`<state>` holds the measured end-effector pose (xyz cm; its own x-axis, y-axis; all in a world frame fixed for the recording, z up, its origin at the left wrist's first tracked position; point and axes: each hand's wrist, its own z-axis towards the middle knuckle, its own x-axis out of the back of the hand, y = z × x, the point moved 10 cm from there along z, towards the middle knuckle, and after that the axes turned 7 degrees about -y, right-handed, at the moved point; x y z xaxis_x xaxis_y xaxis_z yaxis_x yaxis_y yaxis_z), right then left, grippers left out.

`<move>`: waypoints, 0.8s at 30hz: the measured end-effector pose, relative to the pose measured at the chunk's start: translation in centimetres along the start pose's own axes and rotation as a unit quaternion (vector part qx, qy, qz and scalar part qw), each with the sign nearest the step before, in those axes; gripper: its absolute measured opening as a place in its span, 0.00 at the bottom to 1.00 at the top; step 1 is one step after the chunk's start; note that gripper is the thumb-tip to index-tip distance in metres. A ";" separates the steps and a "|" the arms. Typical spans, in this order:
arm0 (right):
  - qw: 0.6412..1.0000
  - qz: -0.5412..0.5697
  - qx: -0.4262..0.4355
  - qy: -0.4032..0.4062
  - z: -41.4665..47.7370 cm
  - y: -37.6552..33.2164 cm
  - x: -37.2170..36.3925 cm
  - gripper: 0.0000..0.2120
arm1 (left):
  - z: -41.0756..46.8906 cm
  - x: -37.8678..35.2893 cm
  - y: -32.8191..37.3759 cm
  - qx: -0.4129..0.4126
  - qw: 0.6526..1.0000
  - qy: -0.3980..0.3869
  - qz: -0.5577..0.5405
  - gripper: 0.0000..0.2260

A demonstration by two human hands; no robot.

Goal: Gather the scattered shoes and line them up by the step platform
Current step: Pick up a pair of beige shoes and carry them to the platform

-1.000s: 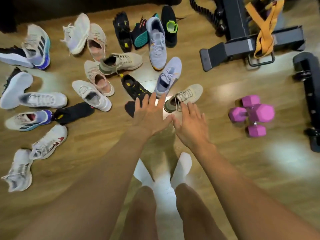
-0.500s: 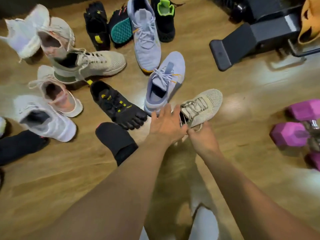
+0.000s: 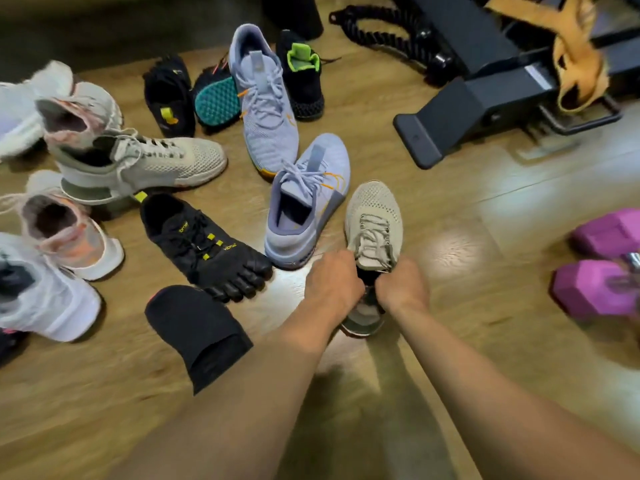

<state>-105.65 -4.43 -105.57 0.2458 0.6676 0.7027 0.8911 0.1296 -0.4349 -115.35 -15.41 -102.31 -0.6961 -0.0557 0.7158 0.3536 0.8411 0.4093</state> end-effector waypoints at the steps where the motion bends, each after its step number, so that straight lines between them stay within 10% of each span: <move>1: 0.999 -0.029 0.018 0.007 -0.3 0.1 0.9 0.13 | -0.9 -1.2 0.1 0.014 0.999 -0.010 -0.042 0.14; 24: 0.985 -0.105 -0.111 -0.077 -7.5 12.3 5.9 0.17 | -11.7 -12.0 6.1 0.035 0.951 -0.182 -0.248 0.15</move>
<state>-90.40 -4.40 -102.59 0.0004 0.7490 0.6625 0.9819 0.1253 -0.1423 -97.52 -15.91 -101.77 -0.9411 -0.2755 0.1962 -0.1082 0.7947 0.5973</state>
